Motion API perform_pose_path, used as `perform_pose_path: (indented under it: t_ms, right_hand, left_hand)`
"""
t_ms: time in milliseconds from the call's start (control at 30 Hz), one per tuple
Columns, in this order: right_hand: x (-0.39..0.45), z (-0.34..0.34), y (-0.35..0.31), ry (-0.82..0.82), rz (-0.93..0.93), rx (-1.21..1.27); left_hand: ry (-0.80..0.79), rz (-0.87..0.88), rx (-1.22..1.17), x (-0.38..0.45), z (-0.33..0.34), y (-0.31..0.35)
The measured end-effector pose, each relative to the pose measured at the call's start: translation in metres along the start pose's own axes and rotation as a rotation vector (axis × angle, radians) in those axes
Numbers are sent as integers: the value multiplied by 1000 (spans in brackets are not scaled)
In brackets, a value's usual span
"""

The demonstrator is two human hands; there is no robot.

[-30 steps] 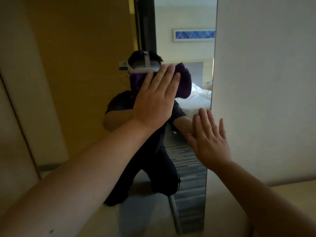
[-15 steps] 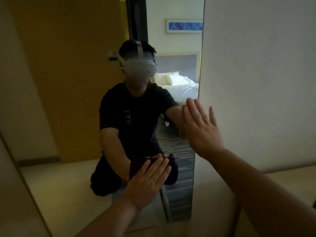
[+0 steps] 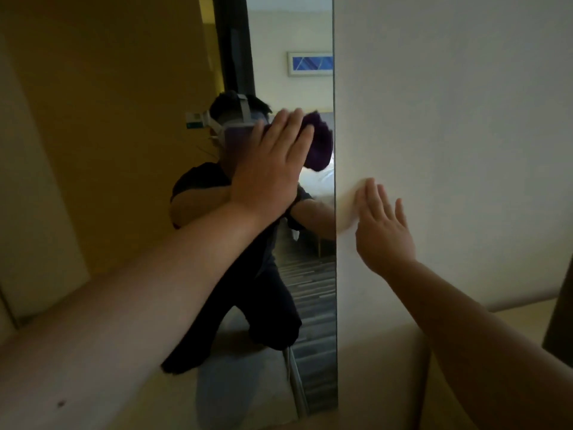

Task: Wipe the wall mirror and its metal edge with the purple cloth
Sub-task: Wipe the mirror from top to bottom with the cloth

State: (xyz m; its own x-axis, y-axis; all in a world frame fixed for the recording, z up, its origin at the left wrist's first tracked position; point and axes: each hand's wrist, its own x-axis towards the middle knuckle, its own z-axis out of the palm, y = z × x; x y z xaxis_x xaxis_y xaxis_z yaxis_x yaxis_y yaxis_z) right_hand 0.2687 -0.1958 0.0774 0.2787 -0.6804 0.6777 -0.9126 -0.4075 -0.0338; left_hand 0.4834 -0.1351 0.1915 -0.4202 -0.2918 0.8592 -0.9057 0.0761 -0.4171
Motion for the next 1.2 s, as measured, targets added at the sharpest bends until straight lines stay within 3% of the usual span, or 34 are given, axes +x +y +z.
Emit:
perform_pose_path:
  t_ms: [133, 400, 633, 767, 833, 1000, 1200]
  right_hand:
    - [1, 3, 7, 25, -25, -11]
    - [1, 9, 13, 45, -57, -3]
    - [-2, -7, 11, -60, -23, -64]
    - [-1, -27, -2, -121, 40, 45]
    - [-10, -32, -17, -60, 48, 91]
    - [-63, -10, -96, 127, -189, 221]
    - [-112, 52, -194, -1, -446, 74]
  left_hand:
    - [20, -43, 45, 25, 6, 10]
    - [-219, 312, 21, -147, 56, 89]
    - [-380, 313, -85, -201, 55, 106]
    - [-394, 236, -250, -199, 23, 95]
    - [-379, 184, -299, -206, 5, 77]
    - [-263, -9, -260, -246, -43, 12]
    - [-301, -169, -162, -335, -91, -52]
